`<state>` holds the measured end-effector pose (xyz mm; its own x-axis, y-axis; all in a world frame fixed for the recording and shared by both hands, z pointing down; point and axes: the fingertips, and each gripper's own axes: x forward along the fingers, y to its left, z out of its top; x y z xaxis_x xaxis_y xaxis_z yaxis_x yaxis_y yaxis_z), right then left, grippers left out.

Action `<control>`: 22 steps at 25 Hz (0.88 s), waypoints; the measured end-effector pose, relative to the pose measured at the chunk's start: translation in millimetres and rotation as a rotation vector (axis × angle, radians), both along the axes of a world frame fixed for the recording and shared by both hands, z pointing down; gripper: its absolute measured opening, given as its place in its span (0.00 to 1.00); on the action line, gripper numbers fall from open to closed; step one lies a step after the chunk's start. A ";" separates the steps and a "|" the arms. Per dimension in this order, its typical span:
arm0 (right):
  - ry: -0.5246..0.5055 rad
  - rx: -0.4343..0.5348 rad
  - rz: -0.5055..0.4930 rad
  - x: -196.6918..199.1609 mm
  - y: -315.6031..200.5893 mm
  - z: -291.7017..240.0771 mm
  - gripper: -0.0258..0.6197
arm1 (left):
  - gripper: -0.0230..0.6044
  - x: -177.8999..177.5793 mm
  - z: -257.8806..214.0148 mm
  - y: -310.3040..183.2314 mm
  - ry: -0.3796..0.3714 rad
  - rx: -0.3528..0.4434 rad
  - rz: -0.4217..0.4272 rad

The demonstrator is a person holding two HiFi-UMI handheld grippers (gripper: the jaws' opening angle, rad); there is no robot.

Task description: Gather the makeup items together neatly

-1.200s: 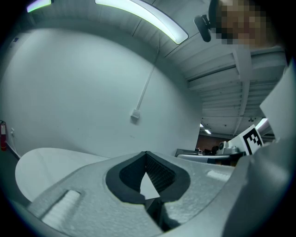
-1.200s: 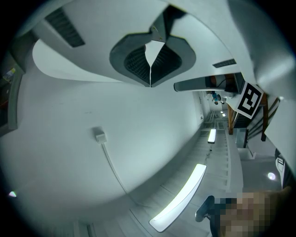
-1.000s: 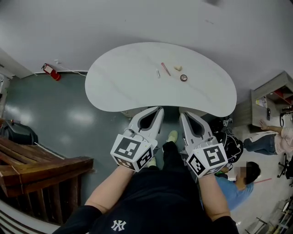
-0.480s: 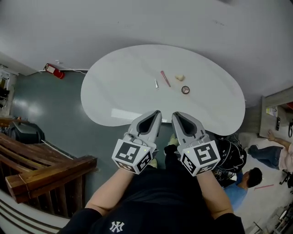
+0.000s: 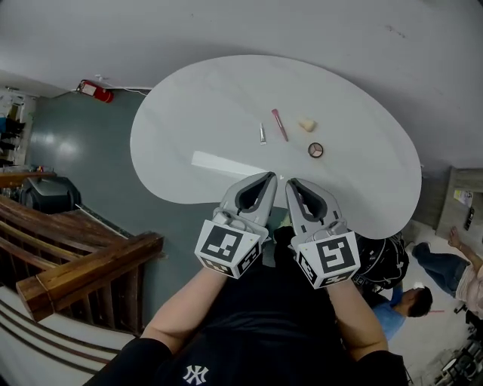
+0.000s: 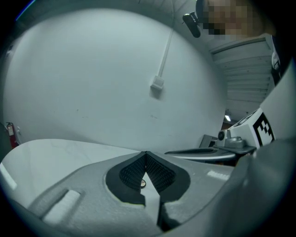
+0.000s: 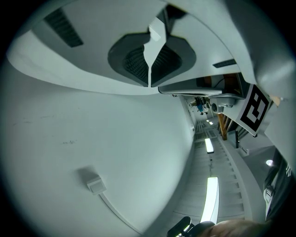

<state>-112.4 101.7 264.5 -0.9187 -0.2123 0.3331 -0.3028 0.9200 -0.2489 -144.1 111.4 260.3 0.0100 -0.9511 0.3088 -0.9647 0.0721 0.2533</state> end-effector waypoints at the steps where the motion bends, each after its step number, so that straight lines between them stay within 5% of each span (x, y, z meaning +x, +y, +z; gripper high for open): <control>1: 0.012 -0.004 0.001 -3.1 -3.0 6.8 0.07 | 0.05 -2.4 6.2 -3.7 0.005 -0.008 0.001; 11: 0.104 0.016 0.100 -27.6 -18.5 72.0 0.08 | 0.05 -22.8 83.4 -23.9 0.044 -0.090 0.073; 22: 0.262 0.010 0.320 3.0 -97.9 177.9 0.27 | 0.05 -10.9 172.8 -90.4 0.052 -0.154 0.149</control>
<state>-109.4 3.8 442.4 -0.6901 -0.4776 0.5437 -0.6258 0.7712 -0.1168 -155.0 21.0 433.1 0.1666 -0.8797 0.4454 -0.9536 -0.0288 0.2998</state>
